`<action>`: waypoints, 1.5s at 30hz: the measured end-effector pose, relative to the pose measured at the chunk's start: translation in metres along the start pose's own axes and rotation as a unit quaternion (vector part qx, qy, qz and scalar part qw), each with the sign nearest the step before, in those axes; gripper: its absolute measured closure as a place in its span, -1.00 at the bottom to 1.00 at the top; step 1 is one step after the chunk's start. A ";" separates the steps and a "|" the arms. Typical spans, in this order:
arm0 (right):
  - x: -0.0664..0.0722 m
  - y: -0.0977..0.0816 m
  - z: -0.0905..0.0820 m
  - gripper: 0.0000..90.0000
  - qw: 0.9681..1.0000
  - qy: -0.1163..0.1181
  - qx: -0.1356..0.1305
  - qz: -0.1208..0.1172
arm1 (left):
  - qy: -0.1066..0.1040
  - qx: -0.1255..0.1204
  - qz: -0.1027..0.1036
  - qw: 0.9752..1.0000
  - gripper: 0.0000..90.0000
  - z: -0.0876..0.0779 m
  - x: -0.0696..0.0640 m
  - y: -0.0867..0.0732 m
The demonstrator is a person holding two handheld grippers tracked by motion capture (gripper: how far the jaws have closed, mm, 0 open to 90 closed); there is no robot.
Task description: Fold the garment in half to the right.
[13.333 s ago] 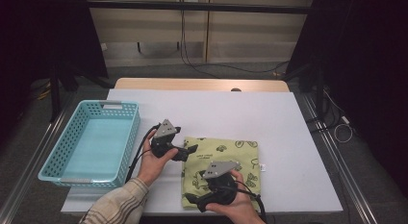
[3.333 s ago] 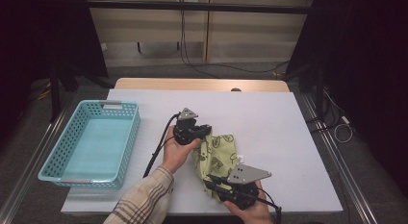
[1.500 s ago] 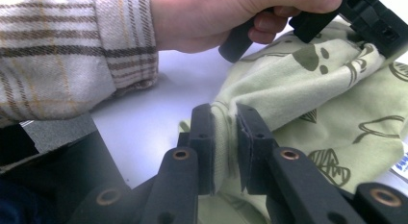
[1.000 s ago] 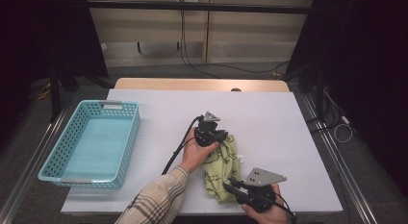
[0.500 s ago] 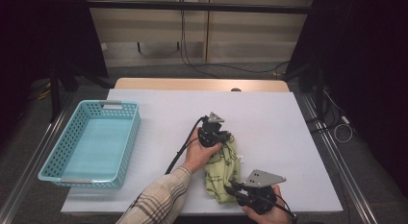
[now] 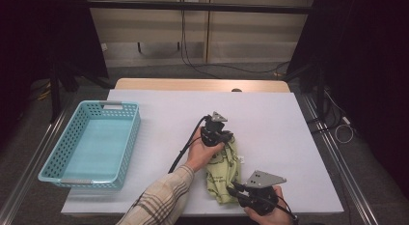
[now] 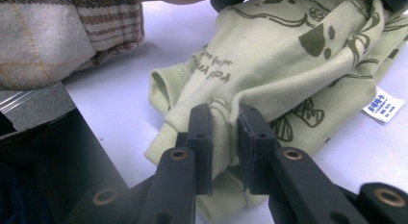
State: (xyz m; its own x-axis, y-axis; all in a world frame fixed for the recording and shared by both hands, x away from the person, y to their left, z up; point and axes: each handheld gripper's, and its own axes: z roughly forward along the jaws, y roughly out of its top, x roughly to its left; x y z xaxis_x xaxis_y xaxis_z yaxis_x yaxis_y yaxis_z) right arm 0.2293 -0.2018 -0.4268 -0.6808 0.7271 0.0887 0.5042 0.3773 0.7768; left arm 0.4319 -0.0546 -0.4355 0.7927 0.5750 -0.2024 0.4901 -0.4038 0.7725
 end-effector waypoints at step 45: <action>-0.010 -0.003 -0.009 0.24 0.999 -0.029 -0.007 0.013 | -0.014 -0.023 0.027 0.999 0.63 -0.005 -0.009 0.008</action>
State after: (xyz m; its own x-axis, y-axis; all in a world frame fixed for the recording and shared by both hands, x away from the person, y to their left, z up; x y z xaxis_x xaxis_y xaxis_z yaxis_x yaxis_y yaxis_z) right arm 0.2299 -0.2151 -0.4248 -0.6357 0.7685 0.0733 0.5137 0.3503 0.7832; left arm 0.4273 -0.0596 -0.4250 0.8274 0.5331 -0.1766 0.4303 -0.3997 0.8094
